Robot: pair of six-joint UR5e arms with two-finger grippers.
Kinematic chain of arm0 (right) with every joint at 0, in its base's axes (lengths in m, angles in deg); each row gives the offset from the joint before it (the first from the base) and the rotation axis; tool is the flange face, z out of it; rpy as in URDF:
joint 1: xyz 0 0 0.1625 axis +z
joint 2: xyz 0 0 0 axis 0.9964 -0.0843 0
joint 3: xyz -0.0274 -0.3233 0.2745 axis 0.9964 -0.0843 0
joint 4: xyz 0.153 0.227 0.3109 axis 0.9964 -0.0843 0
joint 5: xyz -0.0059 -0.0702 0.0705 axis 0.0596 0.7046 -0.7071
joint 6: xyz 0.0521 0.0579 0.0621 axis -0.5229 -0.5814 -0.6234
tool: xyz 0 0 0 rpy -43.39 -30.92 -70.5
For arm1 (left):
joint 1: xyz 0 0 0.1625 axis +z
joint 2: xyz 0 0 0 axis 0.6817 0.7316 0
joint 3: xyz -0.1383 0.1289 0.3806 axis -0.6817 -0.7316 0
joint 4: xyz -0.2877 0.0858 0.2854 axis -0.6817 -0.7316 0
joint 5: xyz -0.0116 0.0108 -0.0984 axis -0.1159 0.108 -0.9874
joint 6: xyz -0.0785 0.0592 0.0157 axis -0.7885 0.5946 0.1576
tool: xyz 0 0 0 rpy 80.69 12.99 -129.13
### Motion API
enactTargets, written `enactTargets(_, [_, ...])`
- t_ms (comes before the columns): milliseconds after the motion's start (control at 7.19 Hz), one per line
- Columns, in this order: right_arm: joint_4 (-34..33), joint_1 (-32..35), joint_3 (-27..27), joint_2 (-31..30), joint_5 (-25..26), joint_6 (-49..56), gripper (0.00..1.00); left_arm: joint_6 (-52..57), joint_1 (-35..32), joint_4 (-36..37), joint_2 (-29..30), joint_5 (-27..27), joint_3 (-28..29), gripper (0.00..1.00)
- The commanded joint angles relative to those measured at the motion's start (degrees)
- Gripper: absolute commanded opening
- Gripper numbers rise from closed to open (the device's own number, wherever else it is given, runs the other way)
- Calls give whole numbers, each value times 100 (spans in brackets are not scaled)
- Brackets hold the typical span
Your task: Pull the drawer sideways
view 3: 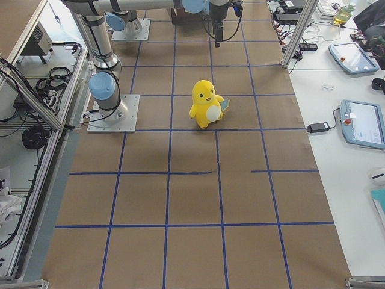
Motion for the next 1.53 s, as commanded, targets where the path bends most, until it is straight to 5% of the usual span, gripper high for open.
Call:
enactTargets(0, [0, 0, 0, 0, 0, -1, 100, -3, -4, 1, -1, 0, 0, 40])
enactTargets(139, [0, 0, 0, 0, 0, -2, 100, -29, -4, 1, -9, 8, 0, 84])
enactTargets(278, [0, 0, 0, 0, 0, -2, 100, -29, -4, 1, -18, 0, 9, 96])
enactTargets(557, [0, 0, 0, 0, 0, -2, 100, 163, -13, 45, -79, -331, 262, 100])
enactTargets(1391, [0, 0, 0, 0, 0, -2, 100, 1558, 110, 18, -1290, -3627, 1274, 100])
